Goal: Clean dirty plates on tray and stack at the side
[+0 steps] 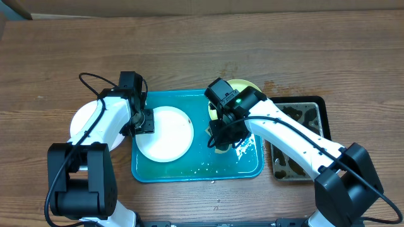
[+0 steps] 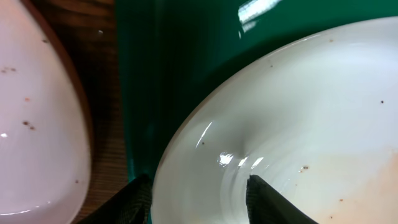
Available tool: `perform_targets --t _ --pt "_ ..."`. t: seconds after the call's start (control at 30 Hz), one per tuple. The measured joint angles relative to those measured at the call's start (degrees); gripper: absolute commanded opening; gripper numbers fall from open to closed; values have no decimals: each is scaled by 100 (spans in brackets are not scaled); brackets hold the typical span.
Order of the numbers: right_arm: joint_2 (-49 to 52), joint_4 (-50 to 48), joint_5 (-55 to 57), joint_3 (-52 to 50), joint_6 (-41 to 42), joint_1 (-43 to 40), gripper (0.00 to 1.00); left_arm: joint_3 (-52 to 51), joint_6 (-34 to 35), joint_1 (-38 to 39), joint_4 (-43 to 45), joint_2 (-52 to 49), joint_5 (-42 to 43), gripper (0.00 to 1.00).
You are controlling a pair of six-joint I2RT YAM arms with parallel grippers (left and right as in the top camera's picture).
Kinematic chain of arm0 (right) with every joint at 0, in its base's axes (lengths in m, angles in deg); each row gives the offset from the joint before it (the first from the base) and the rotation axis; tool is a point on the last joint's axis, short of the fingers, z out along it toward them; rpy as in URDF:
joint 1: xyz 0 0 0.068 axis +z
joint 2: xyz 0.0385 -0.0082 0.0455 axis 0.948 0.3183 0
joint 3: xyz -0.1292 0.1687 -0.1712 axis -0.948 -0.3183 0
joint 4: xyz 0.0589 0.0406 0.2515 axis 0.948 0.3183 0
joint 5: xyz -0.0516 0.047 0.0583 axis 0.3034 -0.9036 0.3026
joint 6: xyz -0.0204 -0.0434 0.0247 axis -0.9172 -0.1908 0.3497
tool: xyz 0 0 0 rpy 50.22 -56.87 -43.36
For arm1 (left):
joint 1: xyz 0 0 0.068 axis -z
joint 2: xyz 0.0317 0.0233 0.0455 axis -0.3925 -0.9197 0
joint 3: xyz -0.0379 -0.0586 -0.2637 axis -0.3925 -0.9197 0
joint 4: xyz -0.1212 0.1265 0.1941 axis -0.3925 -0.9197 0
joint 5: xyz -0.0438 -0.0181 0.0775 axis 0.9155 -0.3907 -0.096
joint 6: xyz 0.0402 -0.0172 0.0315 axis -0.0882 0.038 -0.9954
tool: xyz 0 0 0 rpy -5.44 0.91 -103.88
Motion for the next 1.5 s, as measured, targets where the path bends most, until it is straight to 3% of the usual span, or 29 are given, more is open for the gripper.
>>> perform_targets --t 0.27,0.57,0.87,1.27,1.5 --pt "0 -2 -2 0 -2 -2 4 -11 -107 0 -4 -245 264 53" --pt "0 0 22 0 0 -2 4 -11 -170 -7 -50 -332 337 4" --pt "0 -39 197 0 2 -2 4 129 -170 -22 -417 -332 505 4" --pt "2 -1572 57 0 2 -2 4 420 -173 101 -1510 -337 468 4" --pt "7 -1832 -120 0 0 17 4 420 -173 138 -1624 -337 372 4"
